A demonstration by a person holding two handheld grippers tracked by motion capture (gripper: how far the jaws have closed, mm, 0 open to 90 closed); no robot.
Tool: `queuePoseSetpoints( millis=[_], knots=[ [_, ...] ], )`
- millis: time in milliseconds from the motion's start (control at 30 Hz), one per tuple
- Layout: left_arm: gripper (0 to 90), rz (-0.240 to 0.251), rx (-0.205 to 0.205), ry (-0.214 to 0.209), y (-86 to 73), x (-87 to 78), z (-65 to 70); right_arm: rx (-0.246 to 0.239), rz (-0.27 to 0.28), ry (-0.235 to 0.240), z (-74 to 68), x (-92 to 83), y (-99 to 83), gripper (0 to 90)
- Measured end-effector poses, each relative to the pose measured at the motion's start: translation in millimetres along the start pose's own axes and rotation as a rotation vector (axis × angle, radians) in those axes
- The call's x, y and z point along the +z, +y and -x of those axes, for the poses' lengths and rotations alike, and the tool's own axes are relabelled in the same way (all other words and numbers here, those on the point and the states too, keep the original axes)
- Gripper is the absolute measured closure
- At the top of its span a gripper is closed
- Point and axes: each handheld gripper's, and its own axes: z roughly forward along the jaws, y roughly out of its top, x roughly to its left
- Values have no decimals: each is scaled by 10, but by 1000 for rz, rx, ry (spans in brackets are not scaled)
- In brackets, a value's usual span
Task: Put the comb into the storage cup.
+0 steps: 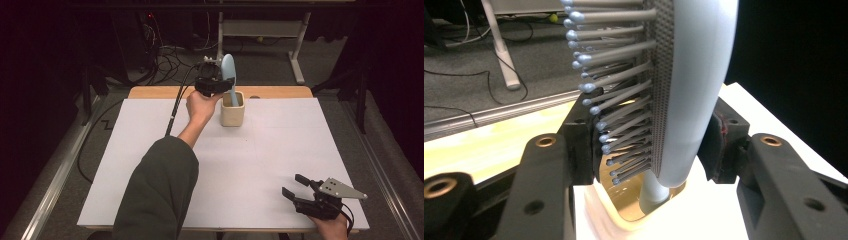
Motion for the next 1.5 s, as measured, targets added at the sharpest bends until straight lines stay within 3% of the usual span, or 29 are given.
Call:
queuePoseSetpoints(
  millis=[833, 1167, 1500],
  knots=[
    [500, -44, -38, -6, -197, 123, -71, 0, -4, 7, -5, 1, -1, 305],
    [494, -75, -34, -5, -277, 168, -80, -4, -9, 6, -6, 4, -1, 306],
    [482, -74, -36, -3, -320, 192, -78, -6, -10, 6, -5, 9, 1, 307]
  ],
)
